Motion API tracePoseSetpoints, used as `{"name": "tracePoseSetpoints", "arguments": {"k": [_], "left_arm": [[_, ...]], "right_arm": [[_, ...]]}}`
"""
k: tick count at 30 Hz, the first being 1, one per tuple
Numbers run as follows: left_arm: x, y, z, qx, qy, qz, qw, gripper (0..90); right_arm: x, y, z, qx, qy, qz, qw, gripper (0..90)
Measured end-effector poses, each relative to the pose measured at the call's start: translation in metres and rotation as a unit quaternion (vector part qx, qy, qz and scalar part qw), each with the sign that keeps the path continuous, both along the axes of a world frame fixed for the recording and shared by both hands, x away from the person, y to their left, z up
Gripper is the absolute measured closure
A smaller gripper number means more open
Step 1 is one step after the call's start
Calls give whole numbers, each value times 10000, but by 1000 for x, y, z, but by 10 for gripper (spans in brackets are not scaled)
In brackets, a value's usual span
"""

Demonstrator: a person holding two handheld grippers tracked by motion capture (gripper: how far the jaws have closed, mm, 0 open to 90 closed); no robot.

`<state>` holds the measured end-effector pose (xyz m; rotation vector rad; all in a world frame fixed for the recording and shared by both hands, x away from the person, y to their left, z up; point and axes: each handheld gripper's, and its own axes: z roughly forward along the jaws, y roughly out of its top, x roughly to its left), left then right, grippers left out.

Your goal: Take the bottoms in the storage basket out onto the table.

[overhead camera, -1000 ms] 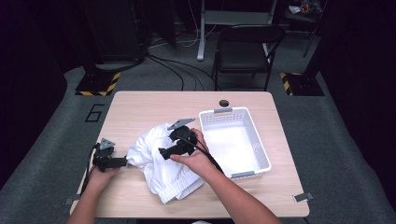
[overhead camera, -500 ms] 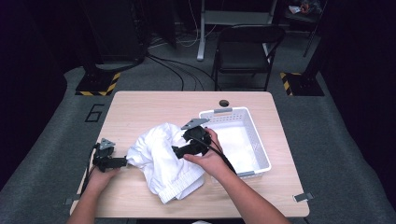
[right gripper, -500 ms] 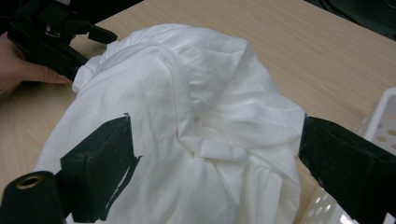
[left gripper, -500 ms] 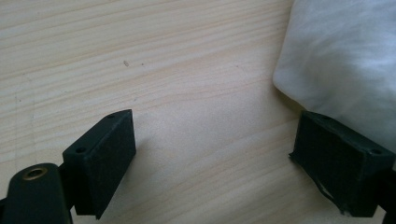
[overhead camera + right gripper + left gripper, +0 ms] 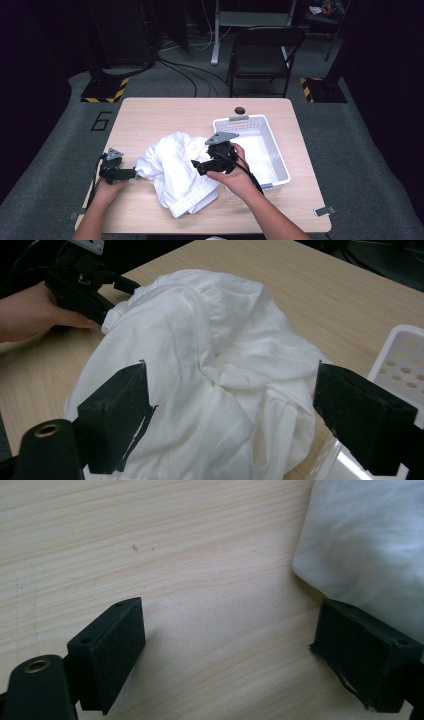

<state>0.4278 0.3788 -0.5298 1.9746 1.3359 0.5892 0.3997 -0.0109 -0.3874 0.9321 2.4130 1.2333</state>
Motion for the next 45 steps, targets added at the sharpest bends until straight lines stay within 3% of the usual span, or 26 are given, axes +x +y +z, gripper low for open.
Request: {"name": "tracePoseSetpoints", "arguments": {"k": [4,9,27,45], "left_arm": [[0,0,0,5,11,-9,10000,126],[0,0,0,5,-1,-1,10000,126],[0,0,0,6,-6,4,10000,126],[0,0,0,5,-5,6,10000,127]], "right_arm": [[-5,-5,1,-132,-133,-24,9998,143],[-7,-17,0,-35,-83,-136,9999,146],[-7,-88,-11,127,-195,-706,9972,170],[-4,-150,-23,411,-227,-1534,9871,215]]}}
